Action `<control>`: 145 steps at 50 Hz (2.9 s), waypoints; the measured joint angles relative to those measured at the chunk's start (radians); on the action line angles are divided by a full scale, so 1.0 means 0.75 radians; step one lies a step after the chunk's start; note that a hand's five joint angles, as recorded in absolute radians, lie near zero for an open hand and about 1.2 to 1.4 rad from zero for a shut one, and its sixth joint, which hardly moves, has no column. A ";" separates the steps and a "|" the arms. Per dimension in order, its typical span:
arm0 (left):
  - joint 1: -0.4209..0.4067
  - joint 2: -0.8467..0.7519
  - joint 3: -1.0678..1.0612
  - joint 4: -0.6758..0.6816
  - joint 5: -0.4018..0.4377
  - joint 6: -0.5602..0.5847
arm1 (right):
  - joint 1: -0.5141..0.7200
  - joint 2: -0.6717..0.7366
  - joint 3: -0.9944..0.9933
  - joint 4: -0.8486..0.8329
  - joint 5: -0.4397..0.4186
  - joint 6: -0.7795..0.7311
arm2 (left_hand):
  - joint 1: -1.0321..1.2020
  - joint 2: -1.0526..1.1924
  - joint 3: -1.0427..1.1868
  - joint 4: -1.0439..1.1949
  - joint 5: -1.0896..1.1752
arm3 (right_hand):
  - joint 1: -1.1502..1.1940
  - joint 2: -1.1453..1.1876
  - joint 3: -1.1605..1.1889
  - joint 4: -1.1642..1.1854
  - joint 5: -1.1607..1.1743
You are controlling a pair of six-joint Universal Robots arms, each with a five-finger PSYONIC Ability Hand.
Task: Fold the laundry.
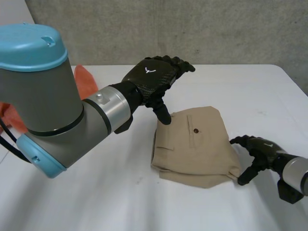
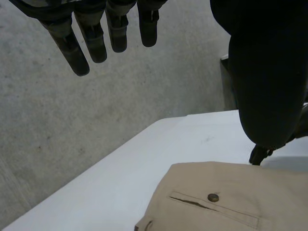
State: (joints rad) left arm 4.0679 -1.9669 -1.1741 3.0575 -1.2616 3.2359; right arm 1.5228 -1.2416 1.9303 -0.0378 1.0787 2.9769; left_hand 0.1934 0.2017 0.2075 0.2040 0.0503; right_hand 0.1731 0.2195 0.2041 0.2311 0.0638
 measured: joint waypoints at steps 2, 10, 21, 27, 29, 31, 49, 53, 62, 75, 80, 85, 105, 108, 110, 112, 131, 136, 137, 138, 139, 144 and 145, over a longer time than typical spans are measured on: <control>-0.001 0.000 -0.010 0.002 -0.001 -0.007 | 0.035 0.030 -0.012 -0.024 0.001 0.025 | 0.000 0.000 0.000 0.000 0.000 | 0.000 0.000 0.000 0.000 0.000; 0.000 0.000 -0.023 0.003 -0.002 -0.012 | 0.132 0.077 -0.073 -0.074 0.010 0.098 | 0.000 0.000 0.000 0.000 0.000 | 0.000 0.000 0.000 0.000 0.000; 0.008 -0.004 -0.038 0.005 -0.003 -0.011 | 0.232 0.153 -0.230 -0.086 0.069 0.249 | 0.000 0.000 0.000 0.000 0.000 | 0.002 0.000 0.000 0.000 0.000; 0.009 -0.006 -0.051 0.012 -0.008 -0.011 | 0.253 0.194 -0.304 -0.082 0.133 0.301 | 0.000 0.000 0.000 0.000 0.000 | 0.097 0.128 0.149 0.111 0.095; 0.009 -0.007 -0.056 0.014 -0.012 -0.011 | 0.259 0.214 -0.339 -0.079 0.155 0.317 | 0.000 0.000 0.000 0.000 0.000 | 0.116 0.137 0.174 0.137 0.110; 0.010 -0.007 -0.058 0.015 -0.015 -0.011 | 0.262 0.223 -0.357 -0.076 0.163 0.327 | 0.000 0.000 0.000 0.000 0.000 | 0.133 0.143 0.188 0.153 0.119; 0.018 -0.011 -0.084 0.016 -0.018 -0.010 | 0.258 0.162 -0.381 0.053 0.165 0.430 | 0.000 0.000 0.000 0.000 0.000 | 0.147 0.146 0.190 0.155 0.129; 0.019 -0.013 -0.085 0.016 -0.018 -0.010 | 0.260 0.178 -0.375 0.047 0.163 0.431 | 0.000 0.000 0.000 0.000 0.000 | 0.440 0.491 0.515 0.478 0.440; 0.023 -0.014 -0.120 0.017 -0.016 -0.010 | 0.263 0.267 -0.447 -0.039 0.157 0.402 | 0.000 0.000 0.000 0.000 0.000 | 0.948 1.245 1.243 1.272 1.139; 0.053 -0.014 -0.161 0.017 -0.018 -0.006 | 0.261 0.627 -1.128 0.228 0.123 0.045 | 0.000 0.000 0.000 0.000 0.000 | 1.001 1.245 1.253 1.275 1.163; 0.059 -0.015 -0.168 0.017 -0.019 -0.005 | 0.255 0.826 -1.485 0.316 0.104 -0.061 | 0.000 0.000 0.000 0.000 0.000 | 1.003 1.246 1.253 1.275 1.164; 0.064 -0.018 -0.169 0.017 -0.020 -0.005 | 0.241 1.005 -1.817 0.334 0.121 -0.075 | 0.000 0.000 0.000 0.000 0.000 | 1.003 1.245 1.253 1.275 1.164; 0.069 -0.042 -0.168 0.016 -0.037 -0.003 | -0.144 1.393 -2.481 0.319 0.458 -0.062 | 0.000 0.000 0.000 0.000 0.000 | 1.016 1.245 1.253 1.276 1.178; 0.069 -0.052 -0.166 0.016 -0.050 -0.002 | -0.199 1.411 -2.475 0.309 0.470 -0.067 | 0.000 0.000 0.000 0.000 0.000 | 1.016 1.245 1.253 1.276 1.178; 0.070 -0.058 -0.165 0.017 -0.055 -0.002 | -0.227 1.420 -2.473 0.305 0.469 -0.071 | 0.000 0.000 0.000 0.000 0.000 | 1.016 1.245 1.253 1.276 1.178; 0.070 -0.064 -0.163 0.017 -0.060 -0.001 | -0.248 1.427 -2.472 0.303 0.466 -0.076 | 0.000 0.000 0.000 0.000 0.000 | 1.016 1.245 1.253 1.276 1.178; 0.065 -0.077 -0.156 0.016 -0.082 -0.005 | -0.203 1.379 -2.399 0.462 0.441 -0.326 | 0.000 0.000 0.000 0.000 0.000 | 0.039 0.003 0.014 0.000 0.082; 0.063 -0.063 -0.169 0.016 -0.101 -0.007 | -0.185 1.234 -2.290 0.652 0.465 -0.426 | 0.000 0.000 0.000 0.000 0.000 | 0.025 0.001 0.012 0.000 0.028; 0.063 -0.061 -0.171 0.016 -0.103 -0.007 | -0.185 1.213 -2.271 0.671 0.471 -0.437 | 0.000 0.000 0.000 0.000 0.000 | 0.019 0.001 0.012 0.000 0.021; 0.064 -0.054 -0.176 0.016 -0.110 -0.008 | -0.188 1.156 -2.221 0.710 0.488 -0.461 | 0.000 0.000 0.000 0.000 0.000 | 0.016 0.001 0.012 0.000 0.016; 0.066 -0.048 -0.180 0.016 -0.114 -0.008 | -0.194 1.115 -2.183 0.731 0.500 -0.478 | 0.000 0.000 0.000 0.000 0.000 | 0.016 0.001 0.012 0.000 0.016; 0.089 -0.014 -0.200 0.017 -0.134 -0.010 | -0.241 0.926 -1.993 0.756 0.571 -0.594 | 0.000 0.000 0.000 0.000 0.000 | 0.016 0.001 0.012 0.000 0.001; 0.098 -0.004 -0.204 0.017 -0.137 -0.010 | -0.254 0.881 -1.947 0.749 0.590 -0.634 | 0.000 0.000 0.000 0.000 0.000 | 0.016 0.001 0.012 0.000 0.001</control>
State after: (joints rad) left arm 4.1411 -1.9699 -1.3269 3.0705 -1.3644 3.2282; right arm 1.3321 -0.5811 0.4700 0.5237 1.5210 2.5011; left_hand 0.1935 0.2017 0.2075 0.2040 0.0503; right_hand 0.1848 0.2201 0.2133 0.2310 0.0642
